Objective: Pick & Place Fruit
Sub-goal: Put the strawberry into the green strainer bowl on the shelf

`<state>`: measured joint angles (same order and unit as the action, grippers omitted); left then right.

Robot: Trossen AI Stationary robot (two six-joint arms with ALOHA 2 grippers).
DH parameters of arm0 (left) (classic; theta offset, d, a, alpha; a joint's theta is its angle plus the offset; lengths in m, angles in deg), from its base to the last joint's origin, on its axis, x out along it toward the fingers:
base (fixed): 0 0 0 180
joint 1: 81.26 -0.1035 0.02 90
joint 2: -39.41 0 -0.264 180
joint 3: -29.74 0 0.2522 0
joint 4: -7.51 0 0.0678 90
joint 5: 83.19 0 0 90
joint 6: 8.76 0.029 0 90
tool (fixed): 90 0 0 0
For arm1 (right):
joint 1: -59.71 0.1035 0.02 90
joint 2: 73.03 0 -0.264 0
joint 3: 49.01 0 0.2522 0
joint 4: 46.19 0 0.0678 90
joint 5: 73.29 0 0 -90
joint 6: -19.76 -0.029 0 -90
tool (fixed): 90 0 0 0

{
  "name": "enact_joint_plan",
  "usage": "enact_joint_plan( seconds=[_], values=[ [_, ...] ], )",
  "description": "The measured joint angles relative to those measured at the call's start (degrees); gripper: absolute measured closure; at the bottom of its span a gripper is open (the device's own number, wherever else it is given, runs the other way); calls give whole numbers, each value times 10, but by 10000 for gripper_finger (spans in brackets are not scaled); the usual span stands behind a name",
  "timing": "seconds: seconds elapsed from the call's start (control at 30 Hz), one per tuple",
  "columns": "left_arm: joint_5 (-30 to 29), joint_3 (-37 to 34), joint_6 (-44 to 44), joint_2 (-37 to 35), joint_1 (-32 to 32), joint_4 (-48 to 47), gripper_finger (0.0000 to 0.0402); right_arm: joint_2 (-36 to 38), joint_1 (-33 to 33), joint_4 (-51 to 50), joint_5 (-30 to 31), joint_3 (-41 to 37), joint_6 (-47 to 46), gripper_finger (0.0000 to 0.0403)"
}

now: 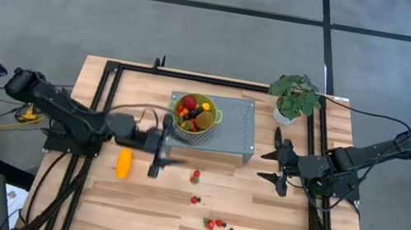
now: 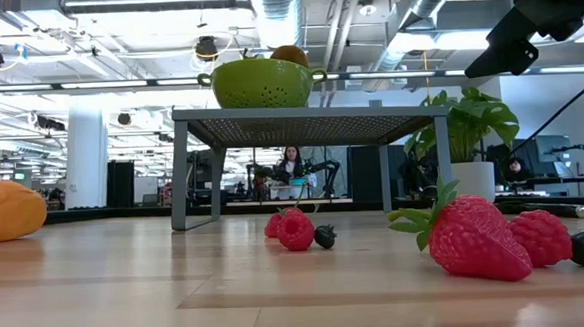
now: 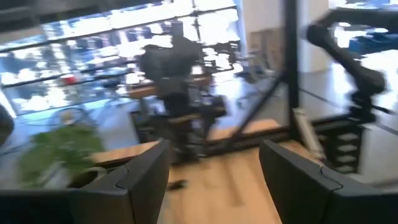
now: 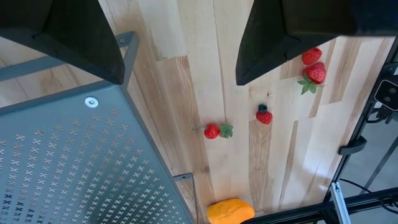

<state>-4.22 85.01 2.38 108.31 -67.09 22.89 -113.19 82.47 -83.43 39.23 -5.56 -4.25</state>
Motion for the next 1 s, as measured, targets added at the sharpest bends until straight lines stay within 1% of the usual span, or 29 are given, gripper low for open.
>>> enact_joint_plan(
  seconds=[0.23, 0.47, 0.7, 1.0],
  values=[
    [0, 0, 1, 58, 84, 1, 165, 0, 0, 0, 0, 0, 0, 101],
    [0, 0, 0, 158, 136, 1, 165, 0, 0, 0, 0, 0, 0, 101],
    [0, 0, 0, 239, 143, 4, 165, 0, 0, 0, 0, 0, 0, 101],
    [-13, 0, 0, 309, 108, 14, 165, 0, 0, 0, 0, 0, 0, 101]
  ],
)
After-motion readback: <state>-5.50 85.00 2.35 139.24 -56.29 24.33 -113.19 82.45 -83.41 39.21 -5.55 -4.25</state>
